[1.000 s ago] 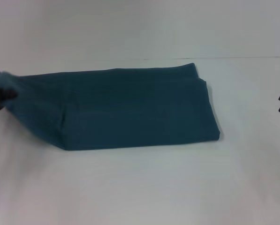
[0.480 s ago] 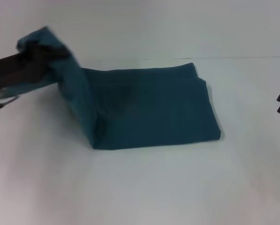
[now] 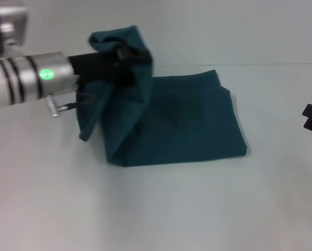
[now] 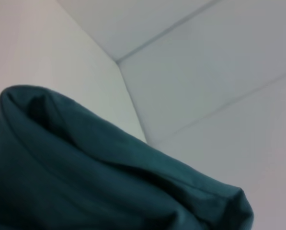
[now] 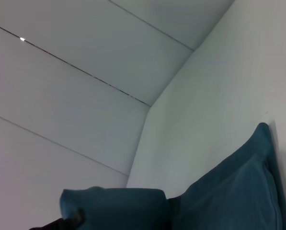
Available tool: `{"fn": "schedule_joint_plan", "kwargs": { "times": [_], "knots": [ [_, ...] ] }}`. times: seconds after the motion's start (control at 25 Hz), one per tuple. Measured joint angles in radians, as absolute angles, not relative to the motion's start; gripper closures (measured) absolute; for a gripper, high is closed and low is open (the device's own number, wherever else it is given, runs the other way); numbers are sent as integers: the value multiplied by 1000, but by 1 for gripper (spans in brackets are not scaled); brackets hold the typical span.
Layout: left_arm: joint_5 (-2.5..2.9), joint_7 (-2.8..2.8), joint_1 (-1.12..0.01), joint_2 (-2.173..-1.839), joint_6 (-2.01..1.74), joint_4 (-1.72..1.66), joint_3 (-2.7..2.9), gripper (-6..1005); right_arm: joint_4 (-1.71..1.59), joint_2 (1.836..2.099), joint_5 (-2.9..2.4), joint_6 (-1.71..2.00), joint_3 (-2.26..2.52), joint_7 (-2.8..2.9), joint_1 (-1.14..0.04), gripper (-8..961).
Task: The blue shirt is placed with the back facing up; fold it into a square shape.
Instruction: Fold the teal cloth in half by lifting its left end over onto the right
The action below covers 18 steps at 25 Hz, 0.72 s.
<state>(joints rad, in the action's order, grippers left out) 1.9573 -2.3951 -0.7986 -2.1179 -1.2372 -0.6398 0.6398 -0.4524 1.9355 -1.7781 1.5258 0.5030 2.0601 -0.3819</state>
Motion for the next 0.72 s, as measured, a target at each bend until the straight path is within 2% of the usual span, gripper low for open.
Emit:
{"fn": "schedule_joint_plan", "kwargs": {
  "times": [0.36, 0.72],
  "knots": [
    [1956, -2392, -870, -2165, -1100, -628, 816, 988, -452, 1937, -1778, 1525, 503, 2060, -382, 266],
    [1903, -2273, -924, -2170, -979, -513, 998, 987, -452, 1941, -1779, 1525, 503, 2060, -381, 267]
  ]
}}
